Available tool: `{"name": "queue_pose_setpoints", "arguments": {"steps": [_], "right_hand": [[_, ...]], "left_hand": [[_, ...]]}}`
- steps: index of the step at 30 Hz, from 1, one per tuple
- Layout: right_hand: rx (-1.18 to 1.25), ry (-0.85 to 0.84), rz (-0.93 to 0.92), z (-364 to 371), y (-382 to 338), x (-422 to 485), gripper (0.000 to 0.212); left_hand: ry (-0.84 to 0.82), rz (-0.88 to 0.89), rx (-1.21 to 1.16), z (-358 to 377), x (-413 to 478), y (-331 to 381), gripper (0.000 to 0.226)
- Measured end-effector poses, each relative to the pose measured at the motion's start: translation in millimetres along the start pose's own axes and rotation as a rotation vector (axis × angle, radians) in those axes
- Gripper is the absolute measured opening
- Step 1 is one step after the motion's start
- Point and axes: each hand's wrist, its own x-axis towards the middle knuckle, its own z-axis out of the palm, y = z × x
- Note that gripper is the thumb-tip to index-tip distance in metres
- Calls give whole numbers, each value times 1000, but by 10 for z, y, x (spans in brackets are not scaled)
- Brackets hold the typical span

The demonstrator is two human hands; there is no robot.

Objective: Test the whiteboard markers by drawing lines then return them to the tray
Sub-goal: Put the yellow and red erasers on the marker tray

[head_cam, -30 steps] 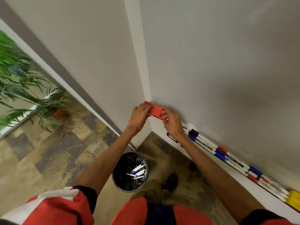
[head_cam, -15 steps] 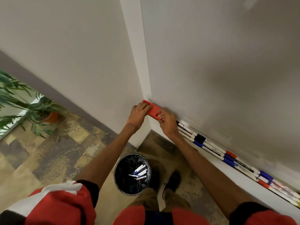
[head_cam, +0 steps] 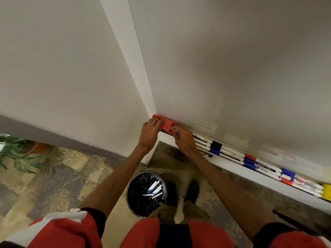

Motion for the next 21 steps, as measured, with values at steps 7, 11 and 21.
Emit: {"name": "queue_pose_setpoints", "arguments": {"steps": [7, 11, 21], "right_hand": [[-50, 7, 29, -96, 28, -93, 27], [-80, 45, 46, -141, 29, -180, 20], [-178, 167, 90, -339, -6, -396, 28]], "left_hand": [[7, -61, -71, 16, -64, 126, 36], [-9, -45, -21, 18, -115, 171, 41], [8, 18, 55, 121, -302, 646, 48]]}}
